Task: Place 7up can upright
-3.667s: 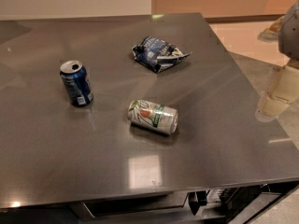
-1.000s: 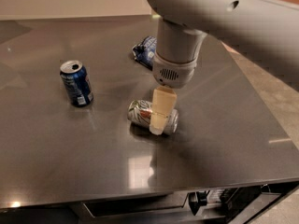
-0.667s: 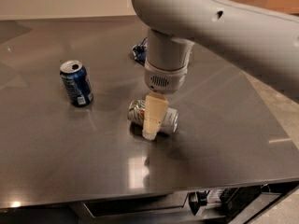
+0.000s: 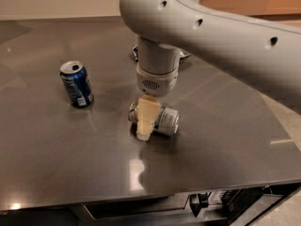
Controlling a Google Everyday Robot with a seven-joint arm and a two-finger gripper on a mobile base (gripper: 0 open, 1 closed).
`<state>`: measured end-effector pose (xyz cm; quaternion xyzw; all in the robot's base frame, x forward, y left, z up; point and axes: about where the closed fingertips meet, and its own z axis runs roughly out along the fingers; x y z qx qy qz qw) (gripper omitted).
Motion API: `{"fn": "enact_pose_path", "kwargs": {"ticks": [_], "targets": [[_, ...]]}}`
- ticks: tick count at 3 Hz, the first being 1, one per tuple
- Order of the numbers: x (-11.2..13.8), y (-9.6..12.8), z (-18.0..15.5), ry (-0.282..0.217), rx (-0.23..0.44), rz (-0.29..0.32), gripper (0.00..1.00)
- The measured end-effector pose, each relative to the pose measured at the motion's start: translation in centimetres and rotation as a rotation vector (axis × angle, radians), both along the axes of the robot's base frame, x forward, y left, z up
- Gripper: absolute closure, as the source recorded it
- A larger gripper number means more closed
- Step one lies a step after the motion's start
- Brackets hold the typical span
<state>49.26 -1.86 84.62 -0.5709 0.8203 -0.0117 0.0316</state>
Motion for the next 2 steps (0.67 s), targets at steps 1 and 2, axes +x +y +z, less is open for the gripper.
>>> {"fn": "enact_pose_path", "kwargs": {"ticks": [1, 2], "targets": [[0.59, 0.47, -0.38, 0.012, 0.000, -0.014, 0.18], [0.72, 0.68, -0.42, 0.022, 0.005, -0.029, 0.41]]}}
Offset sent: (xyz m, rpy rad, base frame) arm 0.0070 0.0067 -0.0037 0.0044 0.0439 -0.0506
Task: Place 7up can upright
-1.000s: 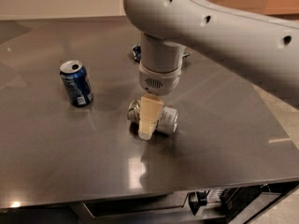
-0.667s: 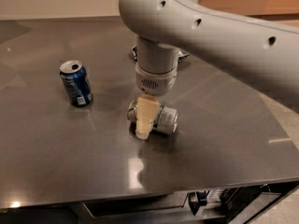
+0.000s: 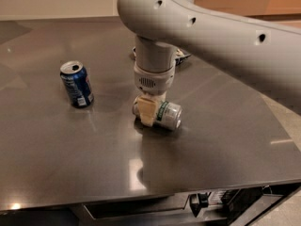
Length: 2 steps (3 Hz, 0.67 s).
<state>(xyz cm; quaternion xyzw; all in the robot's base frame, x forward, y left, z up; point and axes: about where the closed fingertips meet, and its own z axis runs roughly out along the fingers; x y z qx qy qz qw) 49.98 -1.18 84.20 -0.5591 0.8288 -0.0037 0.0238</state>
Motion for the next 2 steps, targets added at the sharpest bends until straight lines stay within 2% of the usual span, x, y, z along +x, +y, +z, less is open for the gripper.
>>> {"fn": "enact_pose_path", "kwargs": {"ticks": [1, 2], "targets": [[0.1, 0.1, 0.6, 0.001, 0.018, -0.013, 0.65], [0.7, -0.4, 3.1, -0.035, 0.075, -0.018, 0.87]]}}
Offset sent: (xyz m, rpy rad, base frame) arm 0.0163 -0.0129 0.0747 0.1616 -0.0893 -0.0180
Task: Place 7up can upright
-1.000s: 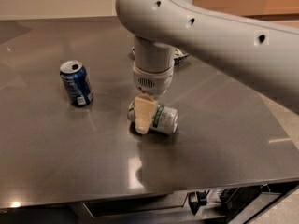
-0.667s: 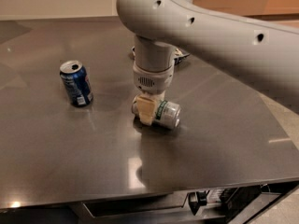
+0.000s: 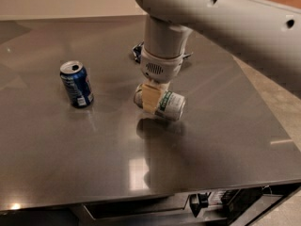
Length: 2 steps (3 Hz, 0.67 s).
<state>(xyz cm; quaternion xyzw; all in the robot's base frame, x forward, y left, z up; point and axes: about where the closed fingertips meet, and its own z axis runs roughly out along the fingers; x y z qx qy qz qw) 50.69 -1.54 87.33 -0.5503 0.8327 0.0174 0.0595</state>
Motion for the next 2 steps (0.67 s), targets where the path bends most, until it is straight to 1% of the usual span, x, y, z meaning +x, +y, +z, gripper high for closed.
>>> {"fn": "enact_pose_path", "kwargs": {"ticks": [1, 2], "targets": [[1.2, -1.0, 3.0, -0.059, 0.111, 0.010, 1.00], [1.8, -2.1, 5.2, -0.127, 0.269, 0.041, 1.00]]}}
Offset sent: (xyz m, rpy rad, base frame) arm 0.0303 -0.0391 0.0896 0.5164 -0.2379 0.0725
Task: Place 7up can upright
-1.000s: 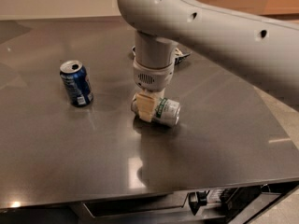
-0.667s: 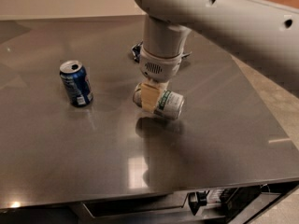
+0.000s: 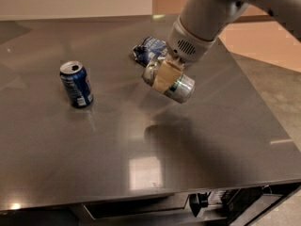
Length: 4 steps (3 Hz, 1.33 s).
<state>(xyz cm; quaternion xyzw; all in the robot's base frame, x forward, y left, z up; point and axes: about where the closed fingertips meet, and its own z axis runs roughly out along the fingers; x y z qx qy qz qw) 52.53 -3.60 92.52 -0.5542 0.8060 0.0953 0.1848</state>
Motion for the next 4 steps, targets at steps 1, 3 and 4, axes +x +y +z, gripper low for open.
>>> {"fn": "enact_pose_path", "kwargs": {"ticks": [1, 3, 4], "targets": [[0.1, -0.8, 1.6, -0.087, 0.169, 0.036, 1.00], [-0.7, -2.2, 2.4, -0.216, 0.468, 0.104, 1.00], [-1.2, -3.0, 1.7, -0.244, 0.592, 0.106, 1.00]]}}
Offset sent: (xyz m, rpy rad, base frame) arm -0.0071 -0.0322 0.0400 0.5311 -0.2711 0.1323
